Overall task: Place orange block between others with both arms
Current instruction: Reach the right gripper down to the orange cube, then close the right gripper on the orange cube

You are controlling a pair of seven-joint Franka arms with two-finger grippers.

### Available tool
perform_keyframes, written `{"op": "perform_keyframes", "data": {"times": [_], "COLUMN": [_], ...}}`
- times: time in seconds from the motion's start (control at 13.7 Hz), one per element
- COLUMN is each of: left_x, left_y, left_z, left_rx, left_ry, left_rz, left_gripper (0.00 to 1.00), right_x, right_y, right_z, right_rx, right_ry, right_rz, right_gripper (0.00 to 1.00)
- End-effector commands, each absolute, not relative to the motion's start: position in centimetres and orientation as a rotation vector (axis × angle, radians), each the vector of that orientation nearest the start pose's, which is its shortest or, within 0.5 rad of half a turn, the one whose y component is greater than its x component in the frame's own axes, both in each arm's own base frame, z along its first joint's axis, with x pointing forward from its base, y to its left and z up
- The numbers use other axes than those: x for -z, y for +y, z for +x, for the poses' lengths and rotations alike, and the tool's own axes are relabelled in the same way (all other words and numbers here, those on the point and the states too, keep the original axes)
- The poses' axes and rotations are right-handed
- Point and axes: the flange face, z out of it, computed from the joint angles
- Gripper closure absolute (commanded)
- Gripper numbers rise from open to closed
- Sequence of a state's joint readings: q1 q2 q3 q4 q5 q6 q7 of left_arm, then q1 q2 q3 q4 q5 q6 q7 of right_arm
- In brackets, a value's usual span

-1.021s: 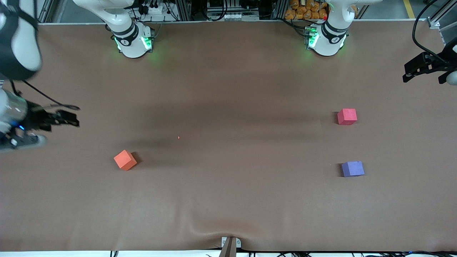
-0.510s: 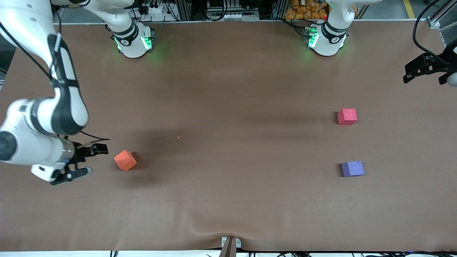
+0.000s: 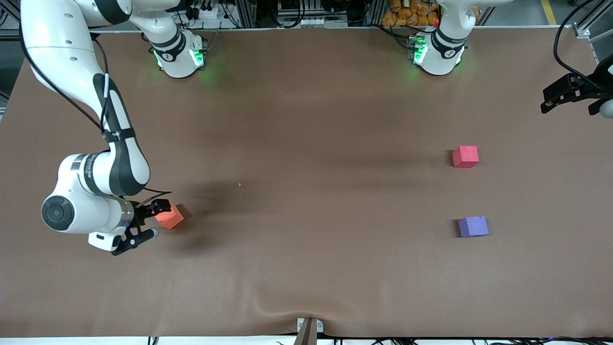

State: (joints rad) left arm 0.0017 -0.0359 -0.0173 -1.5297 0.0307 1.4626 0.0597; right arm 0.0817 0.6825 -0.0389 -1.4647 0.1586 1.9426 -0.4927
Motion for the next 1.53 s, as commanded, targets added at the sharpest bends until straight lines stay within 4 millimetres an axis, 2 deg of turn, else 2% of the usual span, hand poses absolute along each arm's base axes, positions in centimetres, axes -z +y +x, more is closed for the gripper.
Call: {"op": "perform_keyframes", "data": {"times": [0.0,0.36,0.88,1.02,1.09,1.17,1.24,1.31,1.39,1.46], "left_x": [-65.4,-65.0,-64.7,-64.5,-64.5,-64.5,-64.5,-64.5,-64.6,-64.5], "left_y": [-0.4,-0.4,-0.5,-0.5,-0.6,-0.6,-0.6,-0.6,-0.6,-0.6], "left_z": [53.5,53.4,53.2,53.1,53.1,53.1,53.1,53.1,53.0,53.0], "left_rx": [-0.039,-0.053,-0.065,-0.07,-0.07,-0.075,-0.073,-0.073,-0.075,-0.08], "left_ry": [0.118,0.121,0.126,0.126,0.128,0.13,0.135,0.135,0.137,0.138], "left_rz": [-3.127,-3.127,-3.127,-3.126,-3.126,-3.126,-3.126,-3.126,-3.126,-3.126], "left_gripper": [0.0,0.0,0.0,0.0,0.0,0.0,0.0,0.0,0.0,0.0], "right_x": [-25.0,-21.7,-19.6,-19.5,-19.6,-19.7,-19.9,-20.2,-20.6,-21.5], "right_y": [4.6,3.9,4.0,4.7,4.8,5.3,5.5,5.4,5.4,5.5], "right_z": [69.5,69.3,68.1,68.0,68.1,68.0,68.1,68.3,68.4,68.8], "right_rx": [-0.238,-0.156,-0.233,-0.262,-0.287,-0.311,-0.312,-0.297,-0.286,-0.257], "right_ry": [-0.741,-0.843,-0.87,-0.955,-1.017,-1.083,-1.108,-1.092,-1.086,-1.081], "right_rz": [-2.842,-2.859,-2.865,-2.885,-2.91,-2.922,-2.929,-2.927,-2.928,-2.93], "right_gripper": [0.0,0.0,0.0,0.0,0.22,0.51,0.7,0.82,0.88,0.89]}}
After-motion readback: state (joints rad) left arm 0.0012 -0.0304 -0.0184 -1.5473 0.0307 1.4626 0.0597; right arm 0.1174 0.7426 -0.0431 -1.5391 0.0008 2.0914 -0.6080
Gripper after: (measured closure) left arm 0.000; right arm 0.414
